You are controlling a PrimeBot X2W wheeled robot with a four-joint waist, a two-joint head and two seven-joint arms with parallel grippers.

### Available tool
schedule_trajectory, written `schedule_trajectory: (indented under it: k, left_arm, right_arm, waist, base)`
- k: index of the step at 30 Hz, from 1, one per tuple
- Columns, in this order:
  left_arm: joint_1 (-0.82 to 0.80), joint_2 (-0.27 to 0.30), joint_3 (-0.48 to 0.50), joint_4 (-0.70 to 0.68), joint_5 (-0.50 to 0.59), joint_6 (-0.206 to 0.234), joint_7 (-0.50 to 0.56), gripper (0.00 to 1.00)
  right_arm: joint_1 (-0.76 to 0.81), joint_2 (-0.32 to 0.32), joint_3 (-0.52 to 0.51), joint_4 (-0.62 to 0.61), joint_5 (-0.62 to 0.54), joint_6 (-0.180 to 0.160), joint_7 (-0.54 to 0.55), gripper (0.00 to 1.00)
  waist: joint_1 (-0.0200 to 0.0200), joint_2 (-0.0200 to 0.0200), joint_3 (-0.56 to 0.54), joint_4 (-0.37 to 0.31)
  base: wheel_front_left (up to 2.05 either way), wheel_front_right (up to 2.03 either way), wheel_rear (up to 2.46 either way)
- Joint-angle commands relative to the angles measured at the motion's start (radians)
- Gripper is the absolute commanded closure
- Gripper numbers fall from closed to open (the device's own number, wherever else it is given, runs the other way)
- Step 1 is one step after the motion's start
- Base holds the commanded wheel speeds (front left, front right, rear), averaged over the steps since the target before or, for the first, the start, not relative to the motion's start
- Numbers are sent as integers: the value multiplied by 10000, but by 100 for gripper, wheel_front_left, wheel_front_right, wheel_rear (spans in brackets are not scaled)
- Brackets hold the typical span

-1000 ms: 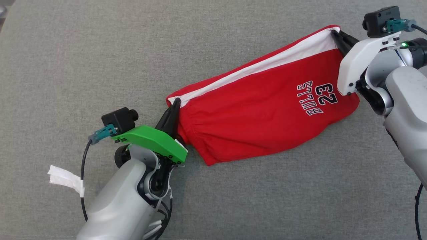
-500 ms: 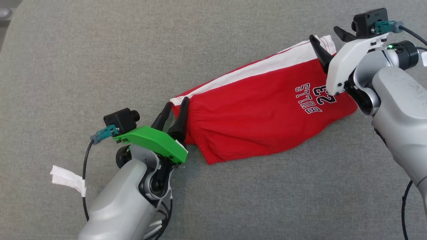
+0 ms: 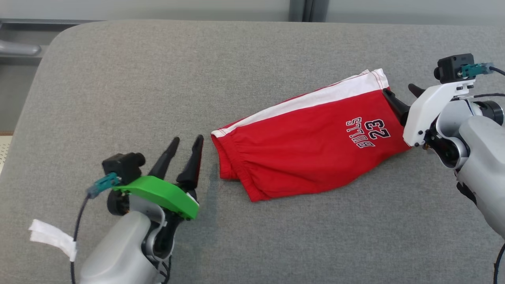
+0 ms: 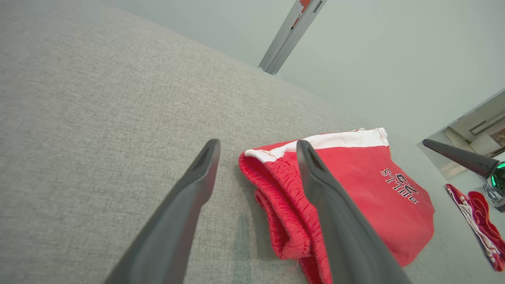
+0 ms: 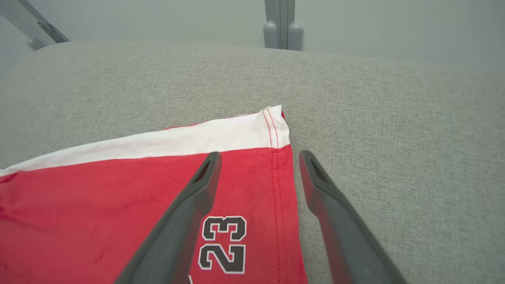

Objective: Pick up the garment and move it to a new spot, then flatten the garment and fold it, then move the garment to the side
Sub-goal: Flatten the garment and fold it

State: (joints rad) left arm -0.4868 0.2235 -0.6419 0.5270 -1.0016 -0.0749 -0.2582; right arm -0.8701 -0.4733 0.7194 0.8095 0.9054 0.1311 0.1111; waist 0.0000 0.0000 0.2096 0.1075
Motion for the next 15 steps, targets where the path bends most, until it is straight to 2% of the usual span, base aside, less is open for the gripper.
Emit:
schedule_trajectory:
  k: [1, 4, 8, 11, 15]
  left_arm:
    - [210, 147, 589, -453, 629, 1, -82, 0]
    - [847, 31, 1895, -1448, 2013, -8, -55, 0]
    - [1544, -461, 3664, -2679, 3710, -130, -54, 0]
    - [1845, -860, 4610, -3265, 4770, -281, -54, 0]
    - [1992, -1174, 5274, -3619, 5654, -437, -55, 0]
  right_arm:
    - [174, -106, -4, 10, 168, -9, 72, 0]
    - [213, -204, -119, 168, 412, -9, 153, 0]
    - [31, -155, -390, 570, 670, -9, 199, 0]
    - [-181, 3, -602, 954, 873, -8, 321, 0]
    - [-330, 227, -815, 1552, 1038, -8, 463, 0]
  waist:
    - [0, 0, -93, 120]
    - [0, 0, 17, 156]
    - [0, 0, 291, 224]
    - [0, 0, 549, 323]
    - [0, 0, 809, 479]
  base:
    - [0, 0, 0]
    - [0, 0, 0]
    - [0, 0, 0]
    - [0, 0, 0]
    - [0, 0, 0]
